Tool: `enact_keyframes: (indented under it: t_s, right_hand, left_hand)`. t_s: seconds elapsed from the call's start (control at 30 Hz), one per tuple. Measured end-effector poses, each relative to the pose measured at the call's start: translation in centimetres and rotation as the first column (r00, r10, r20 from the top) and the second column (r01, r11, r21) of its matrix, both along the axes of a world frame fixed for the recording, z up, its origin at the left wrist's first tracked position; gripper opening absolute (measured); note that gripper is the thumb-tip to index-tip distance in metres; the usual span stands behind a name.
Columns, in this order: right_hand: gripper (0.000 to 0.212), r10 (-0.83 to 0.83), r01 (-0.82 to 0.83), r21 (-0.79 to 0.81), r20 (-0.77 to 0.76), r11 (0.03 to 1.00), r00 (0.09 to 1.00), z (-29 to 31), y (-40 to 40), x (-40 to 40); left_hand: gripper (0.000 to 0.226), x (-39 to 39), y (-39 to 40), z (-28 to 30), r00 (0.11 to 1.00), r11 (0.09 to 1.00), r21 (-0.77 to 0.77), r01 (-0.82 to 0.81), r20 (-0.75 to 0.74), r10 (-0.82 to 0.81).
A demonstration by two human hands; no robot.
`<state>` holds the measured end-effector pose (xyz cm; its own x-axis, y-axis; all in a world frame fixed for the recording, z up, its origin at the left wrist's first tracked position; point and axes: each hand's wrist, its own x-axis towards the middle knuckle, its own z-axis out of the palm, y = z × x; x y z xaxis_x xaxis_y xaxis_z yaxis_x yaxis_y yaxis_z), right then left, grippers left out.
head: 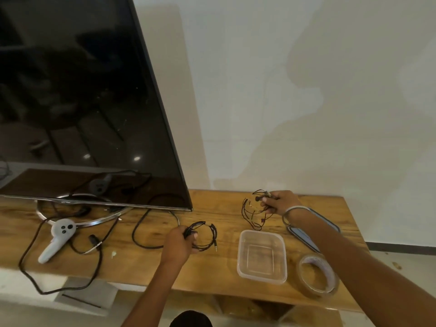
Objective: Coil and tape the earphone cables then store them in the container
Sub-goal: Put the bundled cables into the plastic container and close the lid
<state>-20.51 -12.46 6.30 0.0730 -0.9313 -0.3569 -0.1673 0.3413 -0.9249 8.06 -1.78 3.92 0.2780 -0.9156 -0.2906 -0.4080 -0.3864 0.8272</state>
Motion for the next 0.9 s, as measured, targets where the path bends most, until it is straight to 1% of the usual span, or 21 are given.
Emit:
enact_keyframes:
  t_s: [0.1,0.2,0.33,0.47,0.53,0.6,0.7,0.77,0.8,0.83,0.87,0.9]
  right_hand:
    - [0.010,-0.026,0.029,-0.025,0.097,0.999,0.995,2.2,1.7,0.2]
    - [0.007,-0.032,0.036,-0.022,0.149,0.999,0.988,3.4,3.4,0.1]
    - [0.007,-0.050,0.050,0.001,0.164,0.999,0.985,3.4,5.9,0.1]
    - [0.008,-0.062,0.056,0.047,0.137,0.997,0.989,2.0,8.2,0.2]
    - [0.007,-0.062,0.056,0.070,0.080,0.996,0.995,1.0,9.2,0.3]
    - [0.008,-0.073,0.075,0.091,-0.021,0.993,0.997,-0.3,9.8,0.5]
    - [0.010,-0.098,0.119,0.126,-0.165,0.985,0.982,-2.5,10.3,0.8]
    - [0.010,-0.068,0.105,0.148,-0.237,0.983,0.969,-3.5,10.3,1.3]
    - [0.010,-0.035,0.079,0.136,-0.300,0.988,0.953,-3.8,10.2,1.4]
    - [0.018,0.016,0.034,0.120,-0.397,0.992,0.918,-3.7,10.2,1.6]
    - [0.022,0.076,-0.023,0.113,-0.493,0.993,0.867,-3.4,10.2,1.9]
    - [0.021,0.126,-0.077,0.109,-0.571,0.991,0.811,-3.2,10.2,2.2]
  left_hand:
    - [0.006,-0.8,0.4,2.1,1.000,0.998,-0.064,0.011,-0.010,-0.012]
    - [0.008,-1.6,0.8,3.6,0.999,0.995,-0.097,0.023,-0.045,-0.027]
    - [0.005,-2.8,1.5,5.2,0.995,0.992,-0.122,0.032,-0.086,-0.043]
    - [0.004,-3.7,2.3,6.3,0.987,0.992,-0.126,0.017,-0.155,-0.036]
    - [0.004,-4.1,2.5,6.6,0.983,0.993,-0.121,0.013,-0.178,-0.035]
    - [0.006,-4.5,2.6,6.7,0.981,0.993,-0.119,0.019,-0.192,-0.042]
    - [0.004,-5.4,3.0,6.8,0.981,0.995,-0.096,0.036,-0.188,-0.054]
    - [0.004,-6.1,3.1,6.5,0.980,0.996,-0.074,0.052,-0.189,-0.065]
    - [0.003,-6.4,3.1,6.3,0.980,0.996,-0.063,0.062,-0.187,-0.073]
    - [0.004,-6.6,3.0,6.1,0.980,0.996,-0.053,0.072,-0.180,-0.081]
    - [0.005,-6.8,3.0,5.8,0.981,0.996,-0.044,0.083,-0.175,-0.090]
    - [0.005,-7.1,2.8,5.5,0.980,0.995,-0.034,0.094,-0.173,-0.098]
